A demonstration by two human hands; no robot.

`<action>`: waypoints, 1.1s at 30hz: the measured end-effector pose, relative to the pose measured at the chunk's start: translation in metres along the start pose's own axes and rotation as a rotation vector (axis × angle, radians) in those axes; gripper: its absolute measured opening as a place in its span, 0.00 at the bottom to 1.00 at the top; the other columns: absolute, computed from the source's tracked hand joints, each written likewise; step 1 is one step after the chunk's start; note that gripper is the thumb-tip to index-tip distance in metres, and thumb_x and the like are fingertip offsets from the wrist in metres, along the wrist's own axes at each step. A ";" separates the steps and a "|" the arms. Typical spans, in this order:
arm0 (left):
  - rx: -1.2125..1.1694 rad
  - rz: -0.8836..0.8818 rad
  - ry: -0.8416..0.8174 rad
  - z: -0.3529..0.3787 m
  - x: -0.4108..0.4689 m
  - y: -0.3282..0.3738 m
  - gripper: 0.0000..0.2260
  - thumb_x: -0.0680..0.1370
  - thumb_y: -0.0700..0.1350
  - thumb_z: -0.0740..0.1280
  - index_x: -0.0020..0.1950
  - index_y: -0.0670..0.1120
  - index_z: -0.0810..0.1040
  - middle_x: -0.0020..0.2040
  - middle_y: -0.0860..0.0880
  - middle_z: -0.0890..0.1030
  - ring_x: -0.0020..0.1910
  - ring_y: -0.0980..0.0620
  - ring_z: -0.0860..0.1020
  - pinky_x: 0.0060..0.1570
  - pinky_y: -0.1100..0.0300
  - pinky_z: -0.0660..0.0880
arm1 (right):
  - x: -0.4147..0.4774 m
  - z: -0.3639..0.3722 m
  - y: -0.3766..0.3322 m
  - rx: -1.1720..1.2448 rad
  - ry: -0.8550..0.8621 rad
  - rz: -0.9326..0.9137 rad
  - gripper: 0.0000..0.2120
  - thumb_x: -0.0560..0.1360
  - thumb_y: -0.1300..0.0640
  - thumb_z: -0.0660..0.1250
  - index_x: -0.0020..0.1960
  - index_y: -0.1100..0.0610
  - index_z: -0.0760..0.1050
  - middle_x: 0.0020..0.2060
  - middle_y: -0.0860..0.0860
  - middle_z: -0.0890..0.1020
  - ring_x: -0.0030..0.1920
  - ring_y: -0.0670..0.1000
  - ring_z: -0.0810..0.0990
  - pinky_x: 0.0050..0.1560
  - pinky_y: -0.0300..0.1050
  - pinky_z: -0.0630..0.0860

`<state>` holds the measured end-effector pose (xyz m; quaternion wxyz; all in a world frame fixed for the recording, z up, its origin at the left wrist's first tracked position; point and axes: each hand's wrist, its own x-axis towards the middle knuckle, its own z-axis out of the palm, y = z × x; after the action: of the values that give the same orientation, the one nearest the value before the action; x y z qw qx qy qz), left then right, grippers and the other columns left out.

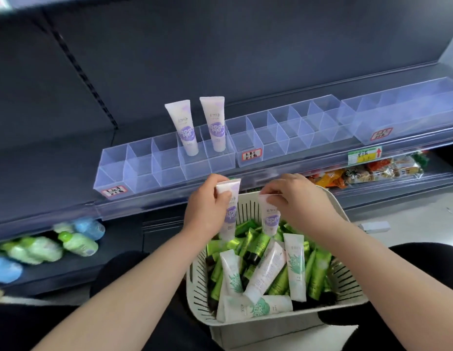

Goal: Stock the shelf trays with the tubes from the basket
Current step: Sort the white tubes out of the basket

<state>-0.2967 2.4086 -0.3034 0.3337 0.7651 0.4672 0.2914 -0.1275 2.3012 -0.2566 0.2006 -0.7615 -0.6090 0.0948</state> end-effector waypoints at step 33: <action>0.254 0.041 0.201 -0.207 0.161 -0.060 0.16 0.78 0.35 0.61 0.55 0.55 0.76 0.54 0.52 0.75 0.53 0.50 0.76 0.47 0.52 0.79 | 0.219 0.008 -0.194 -0.127 0.410 -0.321 0.13 0.73 0.63 0.65 0.55 0.51 0.76 0.49 0.50 0.79 0.50 0.55 0.73 0.43 0.46 0.61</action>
<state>-0.4218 2.6250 -0.2029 0.1799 0.7776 0.5154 0.3120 -0.2507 2.5490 -0.1599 0.2841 -0.6697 -0.6732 -0.1328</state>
